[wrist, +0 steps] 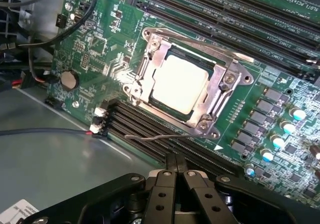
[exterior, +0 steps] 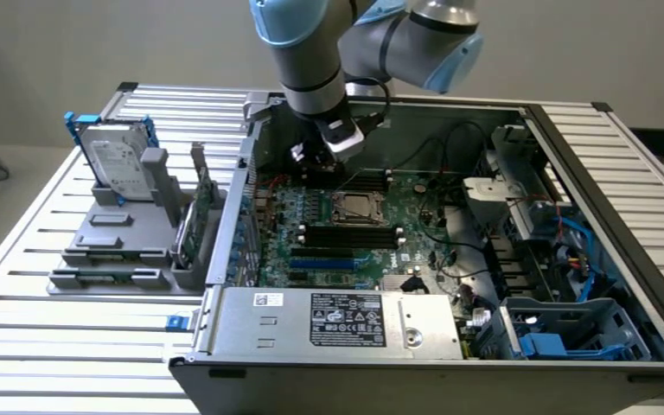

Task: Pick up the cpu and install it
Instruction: 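Install the first cpu locking lever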

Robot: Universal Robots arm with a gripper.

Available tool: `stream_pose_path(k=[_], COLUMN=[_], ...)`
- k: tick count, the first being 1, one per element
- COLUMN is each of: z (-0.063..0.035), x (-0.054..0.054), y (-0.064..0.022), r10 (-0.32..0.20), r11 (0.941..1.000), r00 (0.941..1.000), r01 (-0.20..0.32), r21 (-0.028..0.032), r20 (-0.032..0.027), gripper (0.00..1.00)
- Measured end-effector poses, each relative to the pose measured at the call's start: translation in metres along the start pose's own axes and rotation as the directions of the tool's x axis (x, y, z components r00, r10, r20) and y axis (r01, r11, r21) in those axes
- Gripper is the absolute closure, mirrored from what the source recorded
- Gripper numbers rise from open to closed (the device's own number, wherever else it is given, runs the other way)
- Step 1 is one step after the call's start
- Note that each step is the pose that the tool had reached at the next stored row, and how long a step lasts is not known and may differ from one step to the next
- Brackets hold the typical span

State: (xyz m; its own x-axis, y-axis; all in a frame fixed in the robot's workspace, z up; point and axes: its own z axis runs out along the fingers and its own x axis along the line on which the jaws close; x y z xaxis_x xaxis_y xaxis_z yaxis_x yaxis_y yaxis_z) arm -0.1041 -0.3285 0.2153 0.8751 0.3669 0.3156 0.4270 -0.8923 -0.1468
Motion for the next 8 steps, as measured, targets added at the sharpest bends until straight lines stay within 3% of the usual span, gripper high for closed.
stream_pose_path(k=[5, 8], z=[-0.0008, 0.0011], x=[-0.0035, -0.0049], y=[0.0072, 0.0091], r10=[-0.014, -0.033], r11=[0.9999, 0.9994], r00=[0.9999, 0.9994], r01=[0.014, 0.033], r21=[0.0046, 0.0113], r20=[0.0022, 0.0047], gripper=[0.89, 0.89])
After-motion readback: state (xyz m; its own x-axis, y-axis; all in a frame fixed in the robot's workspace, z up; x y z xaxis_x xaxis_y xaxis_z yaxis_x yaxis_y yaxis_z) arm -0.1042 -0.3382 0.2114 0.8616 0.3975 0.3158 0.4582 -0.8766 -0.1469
